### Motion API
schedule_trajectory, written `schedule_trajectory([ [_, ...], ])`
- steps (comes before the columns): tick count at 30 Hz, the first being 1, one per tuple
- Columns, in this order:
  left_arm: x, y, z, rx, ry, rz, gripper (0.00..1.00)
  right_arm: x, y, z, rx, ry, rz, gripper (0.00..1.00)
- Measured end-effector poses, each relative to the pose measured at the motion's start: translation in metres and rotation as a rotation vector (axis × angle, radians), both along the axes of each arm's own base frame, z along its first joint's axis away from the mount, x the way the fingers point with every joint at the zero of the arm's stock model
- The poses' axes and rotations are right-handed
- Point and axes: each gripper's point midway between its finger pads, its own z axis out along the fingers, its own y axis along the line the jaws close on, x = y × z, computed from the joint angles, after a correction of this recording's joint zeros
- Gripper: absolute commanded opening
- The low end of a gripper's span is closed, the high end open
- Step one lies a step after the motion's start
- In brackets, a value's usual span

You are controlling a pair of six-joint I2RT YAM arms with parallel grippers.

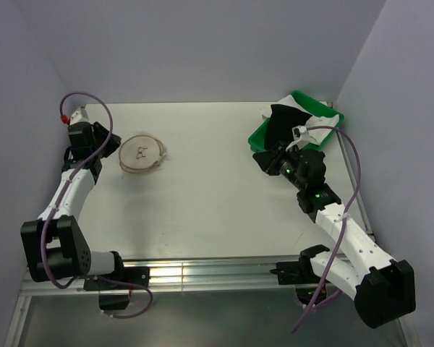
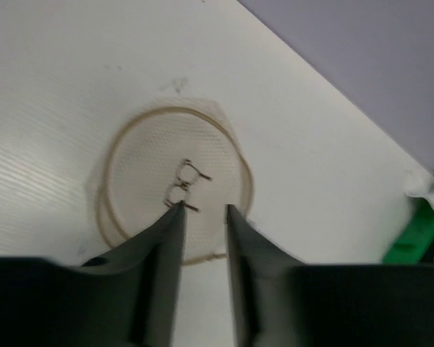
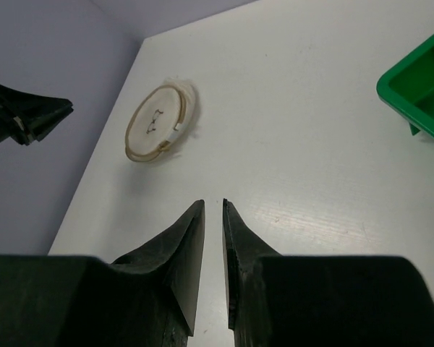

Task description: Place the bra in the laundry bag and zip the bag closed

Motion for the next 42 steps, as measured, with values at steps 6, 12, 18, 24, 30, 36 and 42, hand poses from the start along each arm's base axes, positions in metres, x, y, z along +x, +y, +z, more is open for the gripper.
schedule_trajectory([
  [6,0.012,0.045,-0.037,0.116,0.066,0.062,0.22,-0.003,0.007,-0.010,-0.039,0.042,0.022,0.23],
  [12,0.026,0.059,-0.086,0.159,0.192,0.022,0.34,-0.006,0.014,-0.009,-0.057,0.034,0.039,0.23],
  [18,0.038,0.055,-0.106,0.160,0.233,-0.044,0.39,-0.006,0.018,-0.010,-0.081,0.035,0.042,0.23],
  [24,0.047,0.047,-0.127,0.123,0.273,-0.098,0.34,-0.005,0.020,-0.013,-0.097,0.038,0.043,0.23],
  [30,0.044,0.038,-0.143,0.093,0.307,-0.136,0.20,-0.005,0.023,-0.020,-0.109,0.057,0.047,0.23],
  [36,0.042,0.027,-0.144,0.096,0.321,-0.154,0.00,-0.006,0.023,-0.022,-0.115,0.062,0.047,0.23],
  [42,0.034,0.005,-0.111,0.114,0.282,-0.165,0.00,-0.007,0.025,-0.021,-0.116,0.061,0.051,0.23],
])
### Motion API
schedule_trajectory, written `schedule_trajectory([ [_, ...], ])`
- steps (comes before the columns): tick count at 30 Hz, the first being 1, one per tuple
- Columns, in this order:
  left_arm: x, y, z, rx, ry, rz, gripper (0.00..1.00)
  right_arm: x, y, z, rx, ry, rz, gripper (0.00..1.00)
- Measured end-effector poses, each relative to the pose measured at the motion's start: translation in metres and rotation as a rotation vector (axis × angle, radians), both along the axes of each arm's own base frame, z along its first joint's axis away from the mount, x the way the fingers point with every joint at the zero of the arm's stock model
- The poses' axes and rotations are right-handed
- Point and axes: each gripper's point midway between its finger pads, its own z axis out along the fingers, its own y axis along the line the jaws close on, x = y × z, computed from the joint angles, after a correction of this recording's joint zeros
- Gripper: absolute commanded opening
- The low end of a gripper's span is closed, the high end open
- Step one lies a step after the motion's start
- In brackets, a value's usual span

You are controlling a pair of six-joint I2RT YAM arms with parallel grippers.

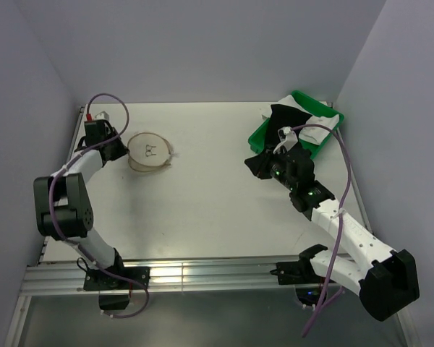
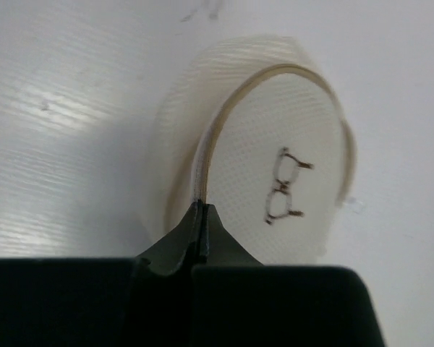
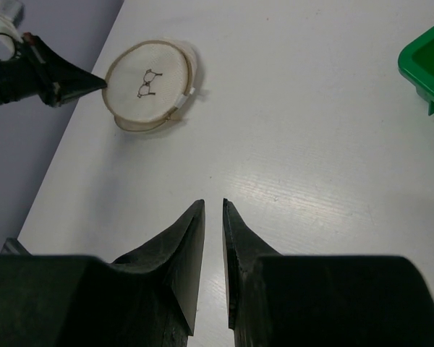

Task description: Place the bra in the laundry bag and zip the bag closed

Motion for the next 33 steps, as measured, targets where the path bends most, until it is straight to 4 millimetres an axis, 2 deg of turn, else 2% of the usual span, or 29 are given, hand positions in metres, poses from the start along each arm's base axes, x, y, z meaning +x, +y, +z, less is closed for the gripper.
schedule_trajectory([
  [2,-0.005,-0.014,0.029,0.010,-0.057,-0.016,0.00,-0.001,0.002,0.000,0.000,0.000,0.005,0.23],
  [5,-0.016,-0.057,0.092,0.029,-0.205,-0.092,0.00,-0.003,0.005,0.001,-0.001,-0.001,0.013,0.23],
  [8,-0.037,-0.117,0.144,0.024,-0.339,-0.214,0.00,-0.003,0.007,0.005,0.001,-0.008,0.012,0.23],
  [10,-0.055,-0.157,0.159,0.005,-0.378,-0.301,0.00,-0.002,0.006,0.007,0.003,-0.010,0.002,0.23],
  [12,-0.071,-0.190,0.161,-0.008,-0.384,-0.370,0.00,-0.001,0.004,0.008,0.002,-0.011,-0.013,0.23],
  [15,-0.095,-0.242,0.146,-0.012,-0.345,-0.468,0.00,0.000,-0.002,0.012,0.008,-0.015,-0.052,0.23],
  [16,-0.101,-0.254,0.139,-0.013,-0.329,-0.492,0.06,0.000,-0.006,0.014,0.008,-0.019,-0.071,0.22],
  [17,-0.109,-0.269,0.130,-0.015,-0.309,-0.523,0.16,0.000,-0.009,0.016,0.010,-0.023,-0.087,0.22],
  [18,-0.118,-0.287,0.118,-0.013,-0.282,-0.559,0.31,0.001,-0.014,0.018,0.009,-0.029,-0.118,0.22],
  [19,-0.126,-0.303,0.104,-0.012,-0.251,-0.589,0.54,0.002,-0.018,0.020,0.009,-0.035,-0.143,0.22],
  [21,-0.141,-0.329,0.081,-0.013,-0.197,-0.640,0.68,0.003,-0.029,0.027,0.013,-0.054,-0.200,0.22],
  [22,-0.149,-0.341,0.068,-0.008,-0.166,-0.664,0.72,0.004,-0.034,0.031,0.019,-0.066,-0.231,0.22],
  [23,-0.155,-0.350,0.060,-0.005,-0.147,-0.682,0.72,0.004,-0.038,0.035,0.023,-0.075,-0.251,0.22],
  [26,-0.165,-0.358,0.052,0.010,-0.128,-0.700,0.71,0.007,-0.045,0.037,0.026,-0.084,-0.294,0.25],
  [29,-0.155,-0.343,0.066,0.034,-0.163,-0.635,0.66,0.014,-0.041,0.021,-0.001,-0.041,-0.286,0.28],
  [31,-0.141,-0.319,0.081,0.044,-0.197,-0.551,0.61,0.021,-0.034,0.003,-0.034,0.015,-0.262,0.32],
  [33,-0.125,-0.282,0.094,0.032,-0.221,-0.439,0.60,0.028,-0.025,-0.018,-0.073,0.075,-0.238,0.37],
])
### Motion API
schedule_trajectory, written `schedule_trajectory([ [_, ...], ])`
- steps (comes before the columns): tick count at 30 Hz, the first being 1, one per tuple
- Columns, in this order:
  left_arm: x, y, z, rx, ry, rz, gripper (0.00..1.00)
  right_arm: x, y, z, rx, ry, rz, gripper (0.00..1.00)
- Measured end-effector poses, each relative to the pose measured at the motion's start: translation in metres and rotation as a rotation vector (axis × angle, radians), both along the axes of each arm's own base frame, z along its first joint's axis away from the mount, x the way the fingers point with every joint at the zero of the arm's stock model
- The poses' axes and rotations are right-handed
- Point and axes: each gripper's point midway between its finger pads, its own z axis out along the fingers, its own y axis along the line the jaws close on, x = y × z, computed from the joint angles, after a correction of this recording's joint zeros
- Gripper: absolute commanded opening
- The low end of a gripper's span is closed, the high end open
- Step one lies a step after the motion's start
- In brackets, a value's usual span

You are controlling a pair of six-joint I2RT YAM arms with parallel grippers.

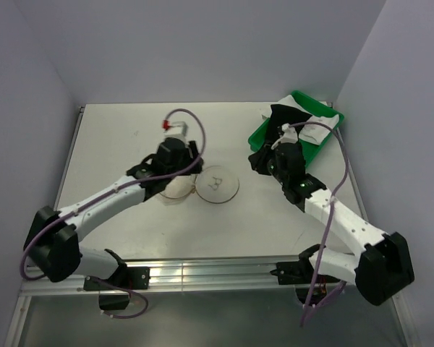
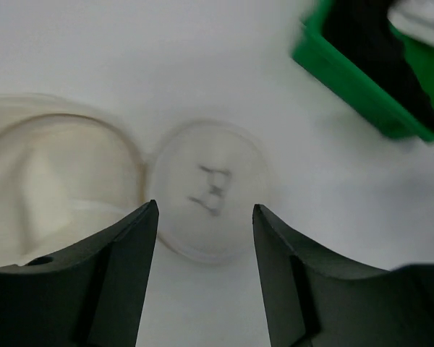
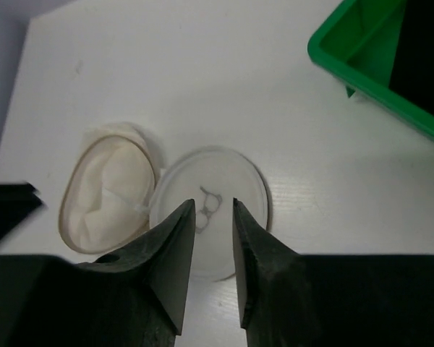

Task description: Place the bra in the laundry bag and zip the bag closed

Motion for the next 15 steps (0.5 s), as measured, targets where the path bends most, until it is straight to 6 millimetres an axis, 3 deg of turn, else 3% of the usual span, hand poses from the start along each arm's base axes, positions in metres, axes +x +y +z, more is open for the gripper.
schedule_trajectory([
  [2,0.017,0.051,0.002,-0.010,-0.008,0.143,0.57,0.002,0.008,-0.020,-0.033,0.062,0.026,0.40],
  [5,0.036,0.124,-0.013,0.024,0.015,0.357,0.55,0.005,0.020,-0.045,-0.079,0.140,0.061,0.44],
  [7,0.040,0.143,-0.032,0.071,0.061,0.412,0.54,0.005,0.026,-0.058,-0.102,0.178,0.078,0.46],
  [9,0.041,0.148,-0.051,0.112,0.106,0.428,0.55,0.008,0.031,-0.069,-0.124,0.209,0.087,0.46],
  [12,0.037,0.152,-0.085,0.173,0.189,0.428,0.68,0.013,0.034,-0.089,-0.155,0.259,0.084,0.46],
  [15,0.033,0.161,-0.103,0.193,0.234,0.445,0.66,0.013,0.035,-0.115,-0.188,0.321,0.085,0.45],
])
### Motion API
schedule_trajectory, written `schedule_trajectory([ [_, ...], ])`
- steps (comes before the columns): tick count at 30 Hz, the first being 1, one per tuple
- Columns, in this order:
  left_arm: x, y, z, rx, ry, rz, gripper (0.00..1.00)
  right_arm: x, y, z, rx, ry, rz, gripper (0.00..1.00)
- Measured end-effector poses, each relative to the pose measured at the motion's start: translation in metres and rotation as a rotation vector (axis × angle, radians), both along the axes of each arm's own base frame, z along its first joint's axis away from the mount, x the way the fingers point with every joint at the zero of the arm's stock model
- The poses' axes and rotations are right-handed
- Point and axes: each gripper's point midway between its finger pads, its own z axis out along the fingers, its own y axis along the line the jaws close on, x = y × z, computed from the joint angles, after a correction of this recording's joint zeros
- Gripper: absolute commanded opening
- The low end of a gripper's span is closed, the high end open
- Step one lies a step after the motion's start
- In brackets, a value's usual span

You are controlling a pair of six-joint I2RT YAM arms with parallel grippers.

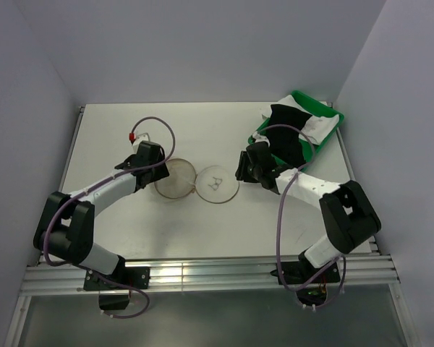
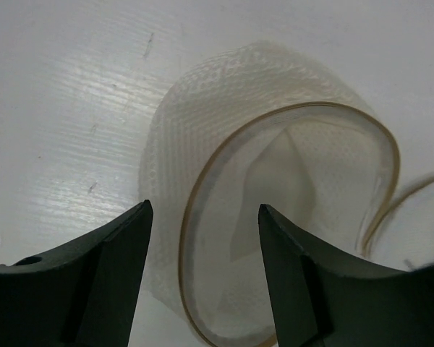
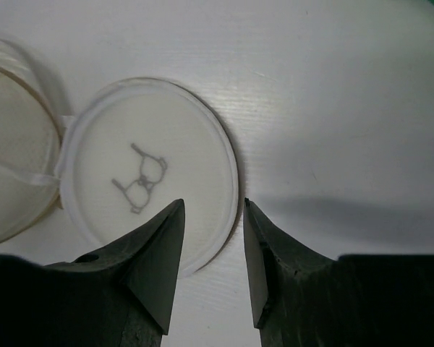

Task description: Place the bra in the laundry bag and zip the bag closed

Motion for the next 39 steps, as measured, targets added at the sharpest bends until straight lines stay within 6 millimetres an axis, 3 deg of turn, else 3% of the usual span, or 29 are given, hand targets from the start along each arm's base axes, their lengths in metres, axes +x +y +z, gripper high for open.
schedule_trajectory([
  [2,-0.002,0.006,-0.006,0.001,0.011,0.012,0.62,-0.002,-0.001,-0.014,-0.022,0.033,-0.002,0.45],
  [5,0.000,0.008,-0.010,-0.010,0.012,0.011,0.45,-0.004,-0.002,-0.024,-0.041,0.063,-0.002,0.44],
  [9,0.004,0.001,-0.012,-0.041,0.000,-0.018,0.37,0.002,-0.002,-0.023,-0.049,0.056,-0.012,0.43],
  [13,0.003,-0.005,-0.019,-0.066,0.001,-0.038,0.22,0.004,-0.003,-0.024,-0.063,0.052,-0.024,0.43],
  [16,-0.003,-0.004,-0.025,-0.069,0.016,-0.040,0.00,0.003,-0.005,-0.032,-0.076,0.067,-0.029,0.44],
  [17,-0.004,-0.004,-0.027,-0.070,0.020,-0.040,0.00,0.003,-0.005,-0.034,-0.081,0.072,-0.029,0.44],
  [20,-0.010,-0.005,-0.033,-0.084,0.027,-0.049,0.00,0.003,-0.006,-0.036,-0.084,0.077,-0.037,0.61],
  [25,-0.024,-0.006,-0.021,-0.136,-0.015,-0.057,0.00,0.002,-0.008,-0.038,-0.087,0.078,-0.048,0.58],
  [30,-0.032,-0.002,0.009,-0.182,-0.117,-0.041,0.00,-0.009,-0.009,-0.050,-0.080,0.112,-0.043,0.50],
  [34,-0.033,0.001,0.034,-0.212,-0.197,-0.021,0.00,-0.027,-0.004,-0.057,-0.061,0.146,-0.011,0.51],
  [35,-0.033,0.000,0.042,-0.227,-0.220,-0.019,0.01,-0.032,-0.003,-0.056,-0.059,0.154,-0.001,0.55],
  [36,-0.033,0.000,0.048,-0.238,-0.237,-0.018,0.17,-0.033,-0.003,-0.051,-0.058,0.147,0.001,0.59],
  [39,-0.035,-0.003,0.068,-0.281,-0.288,-0.027,0.44,-0.026,-0.006,-0.025,-0.041,0.092,-0.013,0.66],
])
